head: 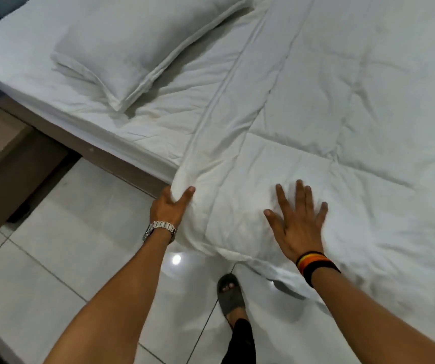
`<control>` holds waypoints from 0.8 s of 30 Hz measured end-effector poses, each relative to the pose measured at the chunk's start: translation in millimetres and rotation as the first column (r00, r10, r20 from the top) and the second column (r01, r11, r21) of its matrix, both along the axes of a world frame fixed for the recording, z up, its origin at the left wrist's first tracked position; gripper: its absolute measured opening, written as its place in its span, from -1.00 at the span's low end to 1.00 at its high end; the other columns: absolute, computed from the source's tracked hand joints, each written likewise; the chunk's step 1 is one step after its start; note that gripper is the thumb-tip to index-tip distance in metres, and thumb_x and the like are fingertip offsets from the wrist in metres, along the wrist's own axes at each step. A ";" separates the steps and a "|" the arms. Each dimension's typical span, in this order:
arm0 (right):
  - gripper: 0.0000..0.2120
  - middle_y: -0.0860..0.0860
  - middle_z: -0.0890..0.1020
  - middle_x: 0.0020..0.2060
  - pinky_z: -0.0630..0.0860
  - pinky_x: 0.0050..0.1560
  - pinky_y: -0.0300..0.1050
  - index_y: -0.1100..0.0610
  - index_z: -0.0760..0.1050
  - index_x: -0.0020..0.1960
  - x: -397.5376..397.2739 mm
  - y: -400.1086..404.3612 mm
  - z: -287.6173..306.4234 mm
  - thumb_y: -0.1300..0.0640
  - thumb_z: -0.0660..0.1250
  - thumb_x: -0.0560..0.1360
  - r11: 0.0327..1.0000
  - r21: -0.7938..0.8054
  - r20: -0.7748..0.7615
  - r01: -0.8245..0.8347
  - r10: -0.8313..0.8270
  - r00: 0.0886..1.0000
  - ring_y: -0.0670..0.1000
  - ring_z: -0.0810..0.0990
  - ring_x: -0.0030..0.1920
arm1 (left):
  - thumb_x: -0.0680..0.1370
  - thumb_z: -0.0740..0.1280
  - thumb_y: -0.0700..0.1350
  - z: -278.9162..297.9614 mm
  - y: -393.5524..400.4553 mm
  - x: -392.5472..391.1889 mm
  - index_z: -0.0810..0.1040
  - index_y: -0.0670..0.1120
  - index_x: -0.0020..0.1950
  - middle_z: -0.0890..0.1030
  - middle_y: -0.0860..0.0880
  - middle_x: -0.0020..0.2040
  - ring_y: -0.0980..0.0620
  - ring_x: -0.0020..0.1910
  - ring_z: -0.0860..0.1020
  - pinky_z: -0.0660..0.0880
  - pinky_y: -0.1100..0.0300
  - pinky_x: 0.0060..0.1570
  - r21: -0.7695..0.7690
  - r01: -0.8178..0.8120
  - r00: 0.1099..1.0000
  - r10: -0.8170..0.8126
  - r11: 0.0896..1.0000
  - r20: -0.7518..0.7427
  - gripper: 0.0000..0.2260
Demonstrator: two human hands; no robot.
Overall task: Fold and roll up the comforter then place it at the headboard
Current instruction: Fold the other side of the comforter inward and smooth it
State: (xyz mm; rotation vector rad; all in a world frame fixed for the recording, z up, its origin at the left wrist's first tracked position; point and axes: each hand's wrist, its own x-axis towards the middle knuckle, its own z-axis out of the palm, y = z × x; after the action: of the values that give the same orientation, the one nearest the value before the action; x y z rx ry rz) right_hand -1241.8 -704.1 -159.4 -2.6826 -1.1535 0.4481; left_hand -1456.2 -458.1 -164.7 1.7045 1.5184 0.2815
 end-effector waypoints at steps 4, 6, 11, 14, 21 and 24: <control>-0.29 0.02 -0.39 0.66 -0.28 0.55 0.48 -0.31 -0.23 0.67 9.4 -102.4 -1.9 -0.50 -0.20 0.60 0.956 0.003 0.007 0.292 -0.292 0.956 0.12 -0.38 0.66 | 0.46 0.40 0.39 -0.9 -24.6 -6.5 0.27 0.08 0.61 0.49 -0.14 0.48 -0.22 0.41 0.49 0.48 -0.10 0.35 0.251 0.174 0.984 -0.178 0.952 -0.009 -0.19; -0.29 0.00 -0.44 0.64 -0.29 0.54 0.50 -0.34 -0.26 0.66 17.8 -139.9 -4.0 -0.52 -0.14 0.60 0.911 0.021 -0.031 0.412 -0.411 0.911 0.13 -0.40 0.65 | 0.51 0.29 0.38 -3.8 -43.3 -1.2 0.17 -0.02 0.67 0.31 -0.26 0.59 -0.28 0.54 0.33 0.30 -0.22 0.50 0.390 0.282 0.959 -0.257 0.876 -0.117 -0.15; -0.25 0.07 -0.39 0.66 -0.12 0.52 0.57 -0.38 -0.30 0.63 41.2 -209.9 -16.8 -0.50 0.00 0.59 0.721 0.095 -0.123 0.686 -0.675 0.727 0.21 -0.32 0.67 | 0.58 0.12 0.36 -12.3 -135.2 56.1 0.05 0.08 0.71 0.02 -0.13 0.71 -0.18 0.68 0.01 -0.02 -0.24 0.60 0.444 0.611 0.779 -0.598 0.655 -0.189 -0.24; -0.19 0.16 -0.18 0.69 -0.01 0.55 0.51 -0.43 -0.33 0.60 54.3 -236.5 -34.4 -0.53 0.07 0.54 0.588 0.118 -0.263 0.800 -0.759 0.596 0.24 -0.12 0.69 | 0.62 0.08 0.32 -26.3 -189.1 114.7 0.06 0.04 0.71 -0.06 -0.08 0.72 -0.13 0.69 -0.08 -0.08 -0.25 0.61 0.474 0.776 0.583 -0.759 0.415 -0.290 -0.29; -0.07 0.20 0.52 0.23 0.49 0.35 0.22 -0.44 -0.21 0.62 43.1 -255.1 -67.0 -0.54 0.27 0.46 0.535 0.295 -0.371 0.792 -0.699 0.611 0.30 0.54 0.25 | 0.65 0.07 0.31 -60.4 -266.4 183.4 0.04 0.08 0.71 -0.09 -0.09 0.72 -0.14 0.69 -0.13 -0.17 -0.31 0.58 0.516 0.812 0.493 -0.795 0.274 -0.355 -0.33; -0.02 0.15 0.50 0.38 0.51 0.36 0.15 -0.52 -0.20 0.58 23.8 -262.6 -65.7 -0.57 0.34 0.38 0.533 0.274 -0.427 0.800 -0.678 0.598 0.26 0.54 0.36 | 0.65 0.10 0.29 -62.1 -281.8 177.0 0.02 0.05 0.71 -0.12 -0.11 0.72 -0.17 0.69 -0.14 -0.14 -0.34 0.58 0.524 0.815 0.466 -0.816 0.246 -0.343 -0.31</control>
State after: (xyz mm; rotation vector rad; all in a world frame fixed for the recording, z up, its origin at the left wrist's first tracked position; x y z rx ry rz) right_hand -1218.0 -966.7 -225.2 -2.2917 0.0726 0.3170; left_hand -1279.2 -739.8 -226.8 2.8086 0.2552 0.2212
